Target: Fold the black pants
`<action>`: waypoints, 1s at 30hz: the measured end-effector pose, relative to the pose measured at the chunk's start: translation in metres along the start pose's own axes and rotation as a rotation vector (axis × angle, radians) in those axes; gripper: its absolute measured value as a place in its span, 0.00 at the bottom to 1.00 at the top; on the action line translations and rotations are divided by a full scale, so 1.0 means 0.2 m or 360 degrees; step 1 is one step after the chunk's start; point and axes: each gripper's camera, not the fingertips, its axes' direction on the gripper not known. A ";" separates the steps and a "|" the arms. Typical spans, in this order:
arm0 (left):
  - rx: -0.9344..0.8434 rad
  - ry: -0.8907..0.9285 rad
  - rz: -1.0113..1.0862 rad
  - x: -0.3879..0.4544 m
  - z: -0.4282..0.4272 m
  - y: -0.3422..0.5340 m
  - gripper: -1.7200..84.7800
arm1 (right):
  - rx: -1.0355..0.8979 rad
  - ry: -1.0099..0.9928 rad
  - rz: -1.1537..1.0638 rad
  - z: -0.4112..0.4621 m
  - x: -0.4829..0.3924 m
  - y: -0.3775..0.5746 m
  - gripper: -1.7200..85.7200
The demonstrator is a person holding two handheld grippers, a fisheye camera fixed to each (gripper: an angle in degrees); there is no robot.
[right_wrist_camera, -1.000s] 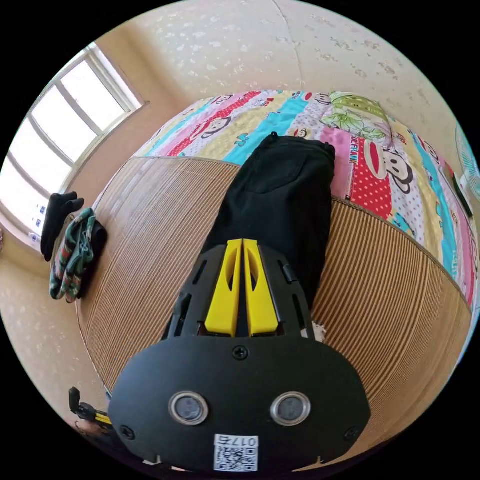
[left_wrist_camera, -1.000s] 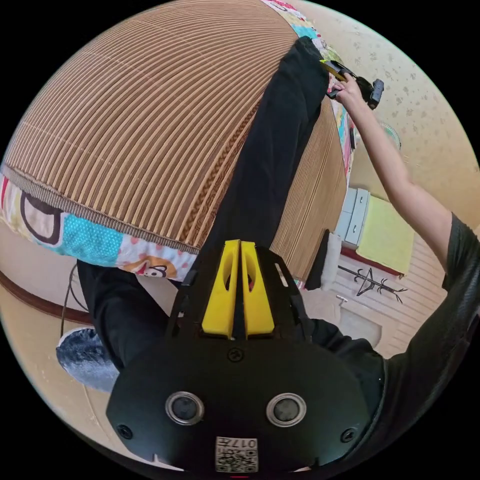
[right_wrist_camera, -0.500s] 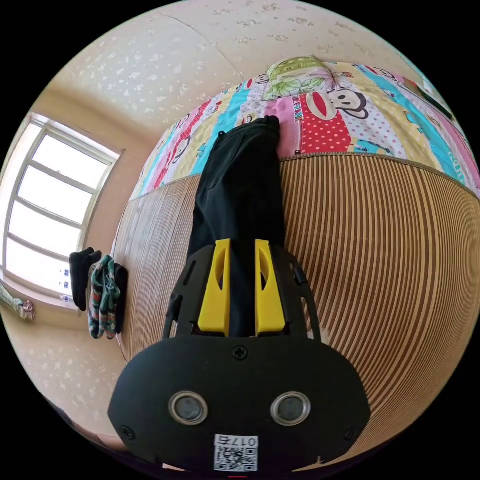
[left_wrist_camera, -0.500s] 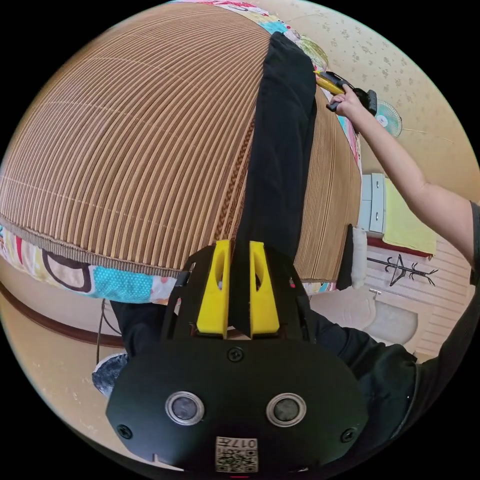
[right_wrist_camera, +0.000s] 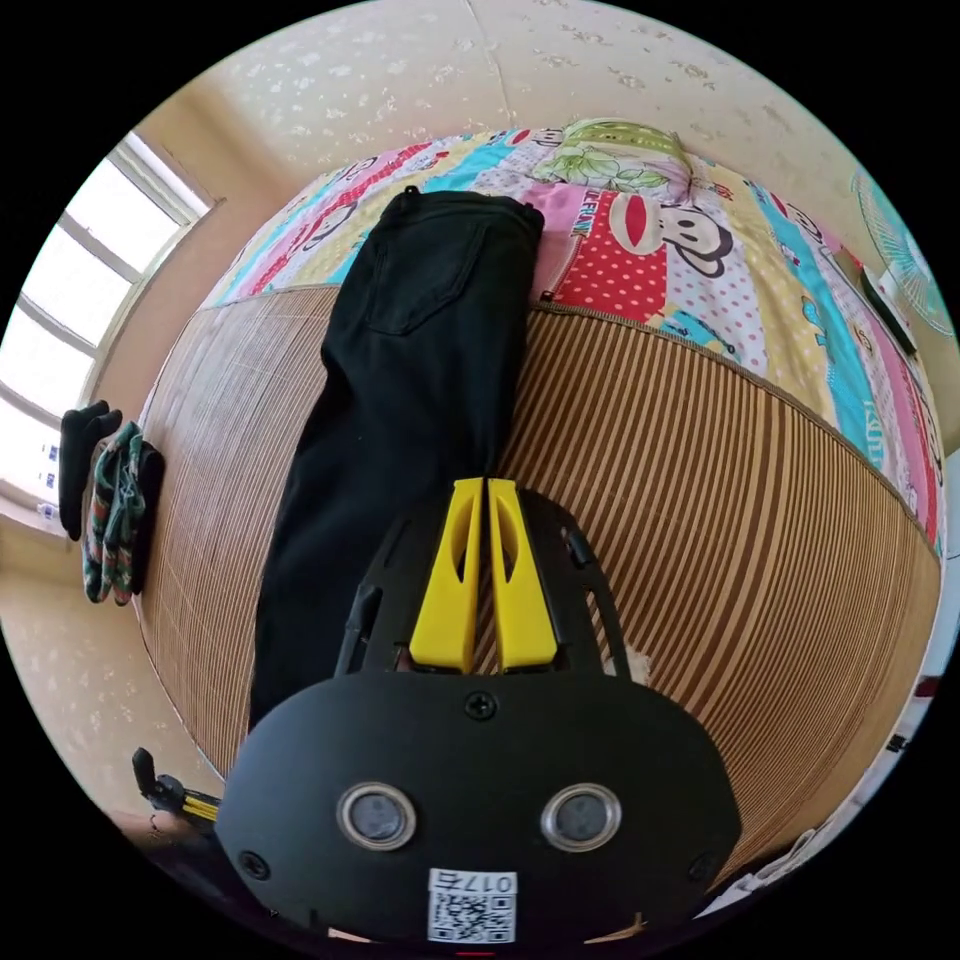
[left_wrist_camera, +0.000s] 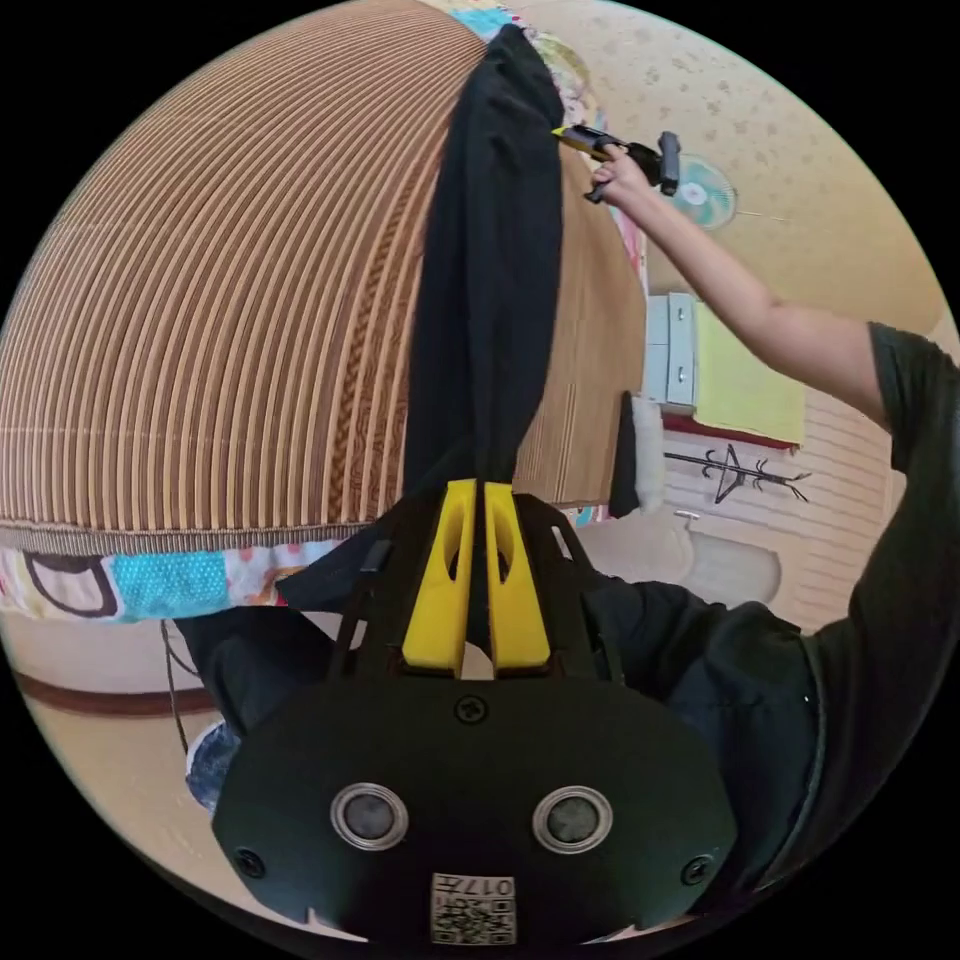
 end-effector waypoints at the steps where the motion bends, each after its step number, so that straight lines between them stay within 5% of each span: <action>1: -0.0017 -0.0021 -0.0077 -0.03 0.02 -0.02 0.01 | -0.0014 -0.0049 -0.0012 0.01 0.00 -0.02 0.04; 6: -0.0029 -0.0099 -0.0056 -0.01 0.03 -0.05 0.01 | 0.0004 0.0001 -0.0150 -0.05 -0.04 -0.04 0.06; 11: -0.0053 -0.0066 -0.0118 -0.05 0.02 -0.08 0.01 | 0.0361 0.0076 -0.0013 -0.19 -0.03 -0.18 0.08; 17: -0.0097 -0.0066 -0.0122 -0.05 -0.02 -0.12 0.01 | 0.0276 0.0107 0.0035 0.06 0.05 -0.56 0.08; 22: -0.0022 0.0707 0.0080 -0.08 -0.11 -0.08 0.01 | 0.0132 0.0660 -0.0296 0.29 -0.02 -0.65 0.04; 30: 0.0049 0.0174 -0.0277 -0.22 -0.18 -0.06 0.01 | 0.0211 0.0765 -0.0195 0.10 0.01 -0.56 0.03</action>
